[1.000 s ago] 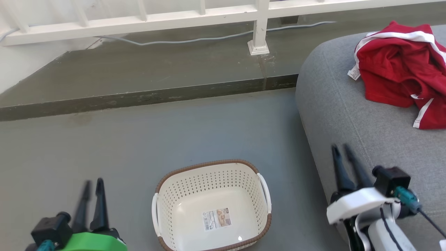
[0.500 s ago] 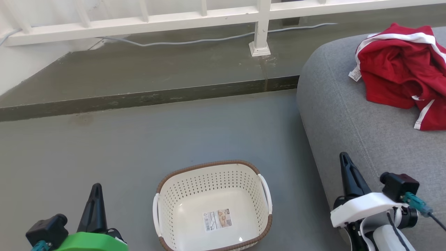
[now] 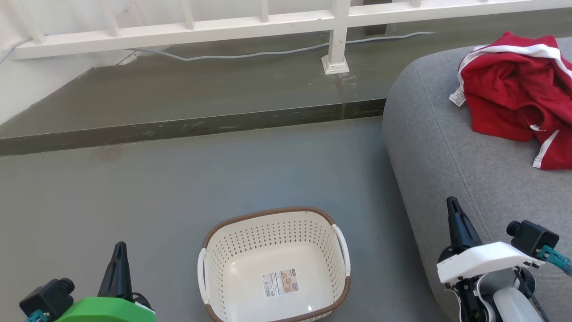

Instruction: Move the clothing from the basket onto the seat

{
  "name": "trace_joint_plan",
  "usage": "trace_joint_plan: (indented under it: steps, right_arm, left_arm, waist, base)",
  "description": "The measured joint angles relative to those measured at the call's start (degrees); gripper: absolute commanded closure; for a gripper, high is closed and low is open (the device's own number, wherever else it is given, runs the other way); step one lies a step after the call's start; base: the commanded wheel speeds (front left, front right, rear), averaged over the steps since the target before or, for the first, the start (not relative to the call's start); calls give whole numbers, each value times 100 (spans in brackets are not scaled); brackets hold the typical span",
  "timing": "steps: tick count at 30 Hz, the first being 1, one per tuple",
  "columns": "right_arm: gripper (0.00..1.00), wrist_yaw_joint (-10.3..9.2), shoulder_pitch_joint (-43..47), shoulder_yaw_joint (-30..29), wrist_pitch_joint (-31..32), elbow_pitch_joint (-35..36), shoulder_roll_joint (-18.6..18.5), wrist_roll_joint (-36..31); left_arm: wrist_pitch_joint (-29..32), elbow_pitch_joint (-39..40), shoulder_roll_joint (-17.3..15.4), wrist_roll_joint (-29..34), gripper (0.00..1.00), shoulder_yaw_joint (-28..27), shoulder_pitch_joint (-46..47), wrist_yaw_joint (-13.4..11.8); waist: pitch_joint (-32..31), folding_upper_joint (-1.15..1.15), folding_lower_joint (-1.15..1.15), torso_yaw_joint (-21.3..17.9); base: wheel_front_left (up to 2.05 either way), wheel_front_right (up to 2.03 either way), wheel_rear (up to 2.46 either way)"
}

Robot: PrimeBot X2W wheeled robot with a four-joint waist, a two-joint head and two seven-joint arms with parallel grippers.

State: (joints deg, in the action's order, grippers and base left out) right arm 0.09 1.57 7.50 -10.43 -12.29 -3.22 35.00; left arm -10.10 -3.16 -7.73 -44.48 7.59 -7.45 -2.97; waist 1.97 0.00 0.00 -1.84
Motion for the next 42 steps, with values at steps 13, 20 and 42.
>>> trace_joint_plan:
  steps: [13,20,42]
  right_arm:
    - [100,115,-19,-201,252,-15,-11,1022]
    - [100,160,-30,-327,394,-41,-26,1564]
    - [100,347,-171,-657,791,-138,-45,3295]
  left_arm:
    - [253,-183,63,-867,100,-154,103,153]
    - [361,-267,90,-1294,100,-212,166,241]
    - [762,-615,156,-2761,100,-442,491,485]
  waist:
    - [-29,0,0,32]
    - [-45,0,0,49]
    - [-98,0,0,102]
  base:
    - [0,0,0]
    - [0,0,0]
    - [0,0,0]
